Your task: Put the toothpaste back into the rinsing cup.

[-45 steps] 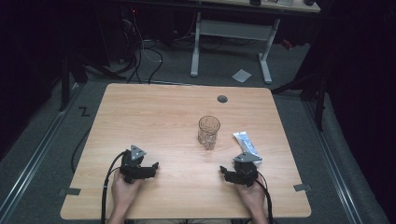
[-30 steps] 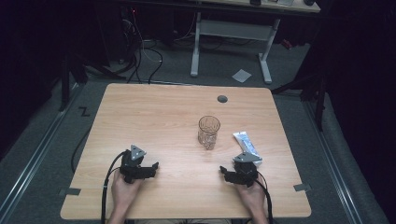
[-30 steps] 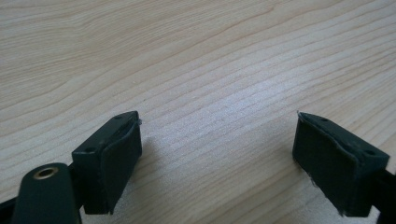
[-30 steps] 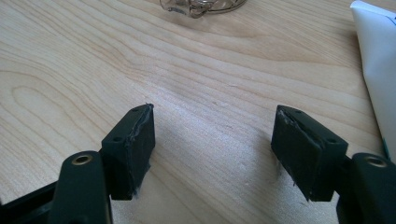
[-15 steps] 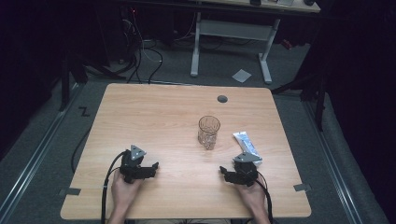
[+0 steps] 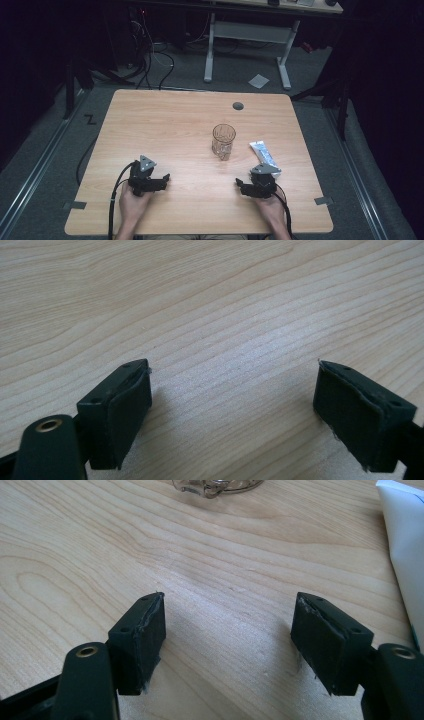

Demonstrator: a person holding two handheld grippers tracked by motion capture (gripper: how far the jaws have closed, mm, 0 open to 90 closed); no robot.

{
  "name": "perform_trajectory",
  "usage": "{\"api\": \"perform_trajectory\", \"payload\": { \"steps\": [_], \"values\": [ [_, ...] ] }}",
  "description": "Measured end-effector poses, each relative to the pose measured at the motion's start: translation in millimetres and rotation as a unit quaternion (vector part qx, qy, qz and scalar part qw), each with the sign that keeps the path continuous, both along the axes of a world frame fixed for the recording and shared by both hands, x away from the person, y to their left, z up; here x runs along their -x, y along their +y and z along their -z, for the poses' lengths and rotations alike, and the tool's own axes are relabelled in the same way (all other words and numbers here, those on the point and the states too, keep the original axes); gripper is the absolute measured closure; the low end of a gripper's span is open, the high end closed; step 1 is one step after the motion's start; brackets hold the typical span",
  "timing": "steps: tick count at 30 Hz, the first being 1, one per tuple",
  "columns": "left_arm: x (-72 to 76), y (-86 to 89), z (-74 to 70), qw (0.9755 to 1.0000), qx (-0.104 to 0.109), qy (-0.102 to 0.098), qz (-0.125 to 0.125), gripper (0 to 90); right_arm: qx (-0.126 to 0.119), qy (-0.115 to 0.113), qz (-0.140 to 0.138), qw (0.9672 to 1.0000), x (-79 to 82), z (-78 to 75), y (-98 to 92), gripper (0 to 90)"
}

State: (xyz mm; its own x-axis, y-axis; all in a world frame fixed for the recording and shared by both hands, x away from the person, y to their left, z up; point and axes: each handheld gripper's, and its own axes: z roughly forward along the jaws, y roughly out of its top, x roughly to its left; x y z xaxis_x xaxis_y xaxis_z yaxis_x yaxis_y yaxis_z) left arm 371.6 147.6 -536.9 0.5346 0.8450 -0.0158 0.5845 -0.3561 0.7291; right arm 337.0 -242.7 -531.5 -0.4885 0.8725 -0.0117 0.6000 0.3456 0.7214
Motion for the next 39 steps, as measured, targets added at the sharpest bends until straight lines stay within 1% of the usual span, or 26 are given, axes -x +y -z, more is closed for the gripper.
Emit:
{"api": "perform_trajectory", "payload": {
  "steps": [3, 5, 7, 10, 12, 14, 16, 19, 24, 26, 28, 29, 33, 36, 39],
  "values": [
    [0.0, 0.0, 0.0, 1.0000, 0.000, 0.000, 0.000, 15.9, -0.009, 0.001, 0.006, 0.9999, 2.9, -2.0, -1.0, 31.1],
    [0.0, 0.0, 0.0, 1.0000, 0.000, 0.000, 0.000, 15.9, -0.001, -0.007, 0.007, 1.0000, 6.4, -4.4, -0.4, 31.8],
    [0.0, 0.0, 0.0, 1.0000, 0.000, 0.000, 0.000, 15.9, -0.017, -0.003, 0.004, 0.9998, 7.9, -5.6, -1.3, 31.8],
    [0.0, 0.0, 0.0, 1.0000, 0.000, 0.000, 0.000, 15.9, -0.016, -0.006, 0.009, 0.9998, 8.5, -6.3, -3.4, 32.5],
    [0.0, 0.0, 0.0, 1.0000, 0.000, 0.000, 0.000, 15.9, -0.027, -0.006, 0.011, 0.9996, 9.6, -7.5, -6.1, 32.7],
    [0.0, 0.0, 0.0, 1.0000, 0.000, 0.000, 0.000, 15.9, -0.031, -0.008, 0.013, 0.9994, 11.2, -8.6, -7.5, 33.3],
    [0.0, 0.0, 0.0, 1.0000, 0.000, 0.000, 0.000, 15.9, -0.036, -0.006, 0.014, 0.9992, 12.8, -9.1, -9.3, 33.7],
    [0.0, 0.0, 0.0, 1.0000, 0.000, 0.000, 0.000, 15.9, -0.039, -0.004, 0.015, 0.9991, 14.5, -9.6, -11.0, 34.5],
    [0.0, 0.0, 0.0, 1.0000, 0.000, 0.000, 0.000, 15.9, -0.049, -0.006, 0.015, 0.9987, 19.7, -12.3, -14.7, 35.4],
    [0.0, 0.0, 0.0, 1.0000, 0.000, 0.000, 0.000, 15.9, -0.053, -0.007, 0.012, 0.9985, 21.3, -12.6, -16.7, 35.0],
    [0.0, 0.0, 0.0, 1.0000, 0.000, 0.000, 0.000, 15.9, -0.053, -0.005, 0.014, 0.9985, 22.2, -12.7, -17.7, 34.5],
    [0.0, 0.0, 0.0, 1.0000, 0.000, 0.000, 0.000, 15.9, -0.057, -0.004, 0.015, 0.9982, 22.8, -13.2, -19.6, 34.4],
    [0.0, 0.0, 0.0, 1.0000, 0.000, 0.000, 0.000, 15.9, -0.066, -0.010, 0.014, 0.9977, 26.1, -15.9, -22.1, 34.1],
    [0.0, 0.0, 0.0, 1.0000, 0.000, 0.000, 0.000, 15.9, -0.068, -0.011, 0.011, 0.9976, 27.0, -16.7, -22.6, 33.5],
    [0.0, 0.0, 0.0, 1.0000, 0.000, 0.000, 0.000, 15.9, -0.068, -0.019, 0.009, 0.9974, 30.2, -19.9, -24.8, 32.2]
  ]
}}
